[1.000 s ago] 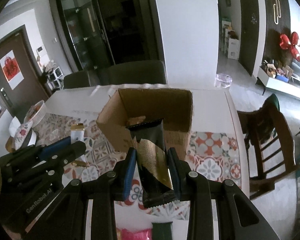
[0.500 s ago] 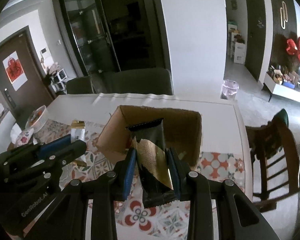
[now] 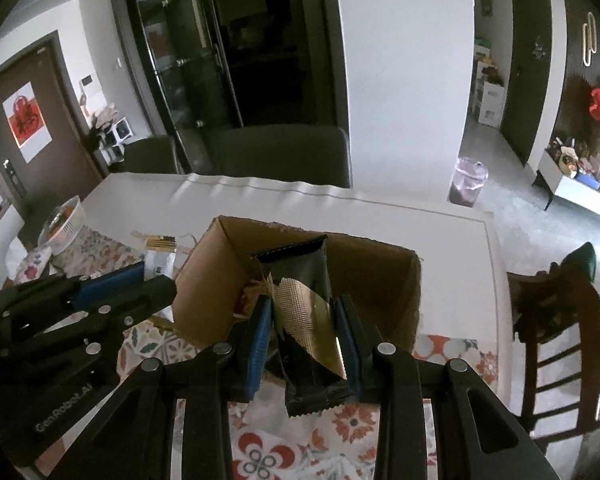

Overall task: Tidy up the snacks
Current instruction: 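Carry the white candy and black-and-gold bar over the cardboard box, then open both grippers to drop the snacks into the box, then withdraw both grippers from the box toward the remaining snacks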

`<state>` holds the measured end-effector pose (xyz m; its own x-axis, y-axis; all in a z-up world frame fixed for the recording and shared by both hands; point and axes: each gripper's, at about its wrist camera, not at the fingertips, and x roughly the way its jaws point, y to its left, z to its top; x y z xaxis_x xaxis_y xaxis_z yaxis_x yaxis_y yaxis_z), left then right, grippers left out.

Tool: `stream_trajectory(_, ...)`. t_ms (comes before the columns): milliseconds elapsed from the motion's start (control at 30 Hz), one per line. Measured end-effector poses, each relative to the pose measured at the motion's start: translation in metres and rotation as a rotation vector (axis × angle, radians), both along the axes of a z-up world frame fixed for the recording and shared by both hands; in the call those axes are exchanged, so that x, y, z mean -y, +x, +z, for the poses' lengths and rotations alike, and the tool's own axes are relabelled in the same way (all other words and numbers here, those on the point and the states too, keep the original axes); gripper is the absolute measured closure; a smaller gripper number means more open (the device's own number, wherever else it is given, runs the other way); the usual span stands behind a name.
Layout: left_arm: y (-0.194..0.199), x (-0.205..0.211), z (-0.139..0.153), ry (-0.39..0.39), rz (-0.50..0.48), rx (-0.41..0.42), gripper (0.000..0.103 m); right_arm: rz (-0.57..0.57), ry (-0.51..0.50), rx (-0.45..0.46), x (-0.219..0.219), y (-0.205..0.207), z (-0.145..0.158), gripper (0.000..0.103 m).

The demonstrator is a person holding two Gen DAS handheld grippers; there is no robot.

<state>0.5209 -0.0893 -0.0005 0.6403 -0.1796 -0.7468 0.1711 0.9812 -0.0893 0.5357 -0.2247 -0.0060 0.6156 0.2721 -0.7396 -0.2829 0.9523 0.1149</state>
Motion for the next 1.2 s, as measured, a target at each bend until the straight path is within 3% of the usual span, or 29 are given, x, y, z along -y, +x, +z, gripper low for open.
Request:
stream_trajectory(200,0.022,0.001,-0.019,0.013,-0.014,-0.040,0.080,-0.012,0.008,-0.040,0.004,0.021,-0.019,0.069)
stream_trajectory(300,0.026,-0.001,-0.025,0.015,-0.001,-0.050,0.057,-0.027,-0.008,-0.056,0.005,0.025,-0.027,0.065)
stream_trajectory(333,0.025,-0.002,-0.025,0.019,0.002,-0.044,0.056,-0.030,-0.006,-0.059,0.005,0.026,-0.028,0.056)
stream_trajectory(400,0.022,-0.003,-0.024,0.039,0.008,-0.039,0.056,-0.039,0.001,-0.048,0.008,0.023,-0.028,0.048)
stream_trajectory(533,0.009,-0.007,-0.017,0.052,0.033,-0.019,0.041,-0.065,-0.016,-0.037,0.010,0.017,-0.025,0.048)
stream_trajectory(667,-0.013,-0.007,-0.006,0.068,0.030,0.012,0.036,-0.081,-0.009,-0.025,0.014,0.001,-0.016,0.048)
stream_trajectory(900,-0.058,-0.010,0.017,0.031,0.011,0.050,0.034,-0.095,0.012,0.025,0.019,-0.042,0.007,0.048)
stream_trajectory(1033,-0.087,-0.009,0.024,0.042,-0.012,0.073,0.031,-0.115,0.005,0.060,0.023,-0.066,0.018,0.037)
stream_trajectory(1200,-0.118,-0.003,0.026,0.064,-0.053,0.088,0.031,-0.132,0.000,0.086,0.030,-0.101,0.026,0.037)
